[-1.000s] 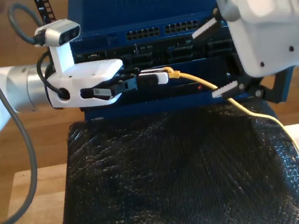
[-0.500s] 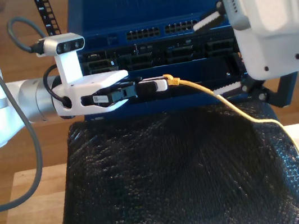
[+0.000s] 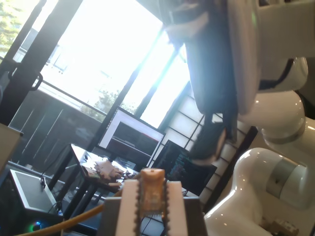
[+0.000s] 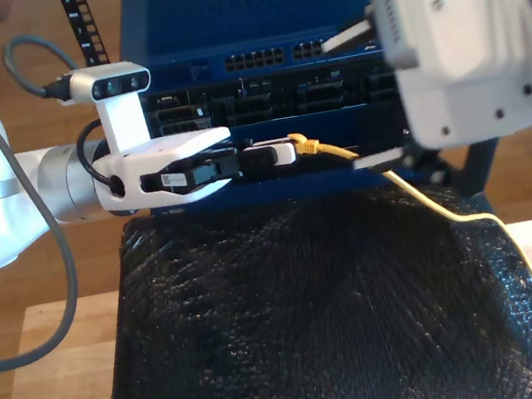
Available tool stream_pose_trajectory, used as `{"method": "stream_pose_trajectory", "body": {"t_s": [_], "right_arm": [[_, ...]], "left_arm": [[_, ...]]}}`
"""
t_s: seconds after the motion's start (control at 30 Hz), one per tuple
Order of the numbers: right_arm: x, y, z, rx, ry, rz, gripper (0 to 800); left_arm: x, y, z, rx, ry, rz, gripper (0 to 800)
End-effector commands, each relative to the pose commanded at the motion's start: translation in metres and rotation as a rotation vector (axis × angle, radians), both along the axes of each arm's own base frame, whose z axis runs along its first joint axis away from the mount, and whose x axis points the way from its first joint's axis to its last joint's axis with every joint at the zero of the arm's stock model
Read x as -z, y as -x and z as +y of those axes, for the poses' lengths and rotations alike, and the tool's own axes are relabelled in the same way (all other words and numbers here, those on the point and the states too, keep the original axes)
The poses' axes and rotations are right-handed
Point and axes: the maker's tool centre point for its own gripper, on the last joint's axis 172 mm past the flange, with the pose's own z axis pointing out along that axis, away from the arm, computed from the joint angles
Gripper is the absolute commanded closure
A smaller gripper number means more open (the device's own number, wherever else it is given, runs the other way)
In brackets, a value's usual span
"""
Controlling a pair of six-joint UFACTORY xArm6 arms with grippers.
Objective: Grab the cable and plug it in
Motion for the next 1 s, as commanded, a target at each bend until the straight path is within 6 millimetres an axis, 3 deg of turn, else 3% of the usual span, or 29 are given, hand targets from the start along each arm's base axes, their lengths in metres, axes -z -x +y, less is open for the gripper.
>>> {"method": "stream_pose_trajectory", "body": {"t_s": [0.27, 0.5, 1.0], "right_arm": [[0.002, 0.011, 0.013, -0.04, -0.006, -0.015, 1], [-0.003, 0.015, 0.013, -0.043, -0.022, -0.052, 9], [0.006, 0.027, 0.026, -0.099, -0.008, -0.056, 26]], "left_arm": [[-0.015, 0.001, 0.004, 0.022, 0.076, 0.017, 797], [-0.014, 0.003, 0.005, 0.037, 0.087, 0.038, 797], [-0.025, 0.011, 0.01, 0.084, 0.126, 0.07, 795]]}}
